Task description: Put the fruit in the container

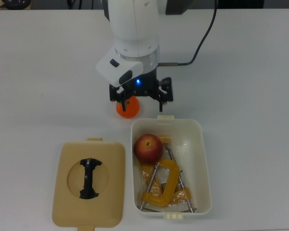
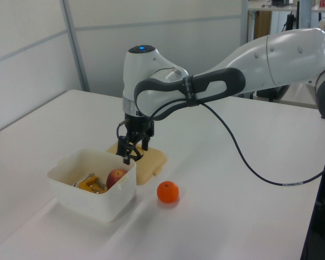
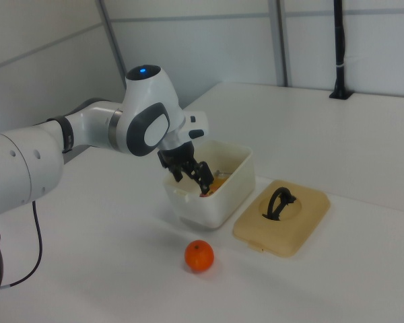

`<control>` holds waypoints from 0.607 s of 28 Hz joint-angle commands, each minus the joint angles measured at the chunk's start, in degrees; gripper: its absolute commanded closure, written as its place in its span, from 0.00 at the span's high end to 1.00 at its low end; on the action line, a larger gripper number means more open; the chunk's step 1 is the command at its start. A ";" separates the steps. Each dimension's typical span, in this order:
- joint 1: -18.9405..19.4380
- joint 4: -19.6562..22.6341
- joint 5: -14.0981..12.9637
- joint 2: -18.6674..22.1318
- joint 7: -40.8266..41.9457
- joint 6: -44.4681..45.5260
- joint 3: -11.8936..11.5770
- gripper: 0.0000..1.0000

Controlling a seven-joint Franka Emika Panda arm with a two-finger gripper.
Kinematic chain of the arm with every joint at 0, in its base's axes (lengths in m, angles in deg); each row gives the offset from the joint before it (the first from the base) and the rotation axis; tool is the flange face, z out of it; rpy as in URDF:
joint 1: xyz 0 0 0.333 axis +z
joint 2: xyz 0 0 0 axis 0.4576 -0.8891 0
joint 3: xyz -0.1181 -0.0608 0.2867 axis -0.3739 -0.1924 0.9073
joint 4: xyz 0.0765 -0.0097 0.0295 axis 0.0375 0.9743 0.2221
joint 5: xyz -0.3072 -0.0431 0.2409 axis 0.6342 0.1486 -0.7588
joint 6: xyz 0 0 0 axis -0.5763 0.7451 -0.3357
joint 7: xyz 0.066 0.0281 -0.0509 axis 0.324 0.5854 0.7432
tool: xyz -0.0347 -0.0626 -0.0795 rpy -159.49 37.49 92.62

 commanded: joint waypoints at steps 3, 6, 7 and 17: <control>-0.67 0.52 0.75 1.84 6.90 13.38 -1.01 1.00; -0.76 0.87 1.45 1.66 7.70 14.44 -1.19 1.00; -0.67 1.91 2.50 1.49 7.70 14.44 -1.19 1.00; -0.59 4.21 6.64 -1.58 7.70 13.74 -1.02 1.00</control>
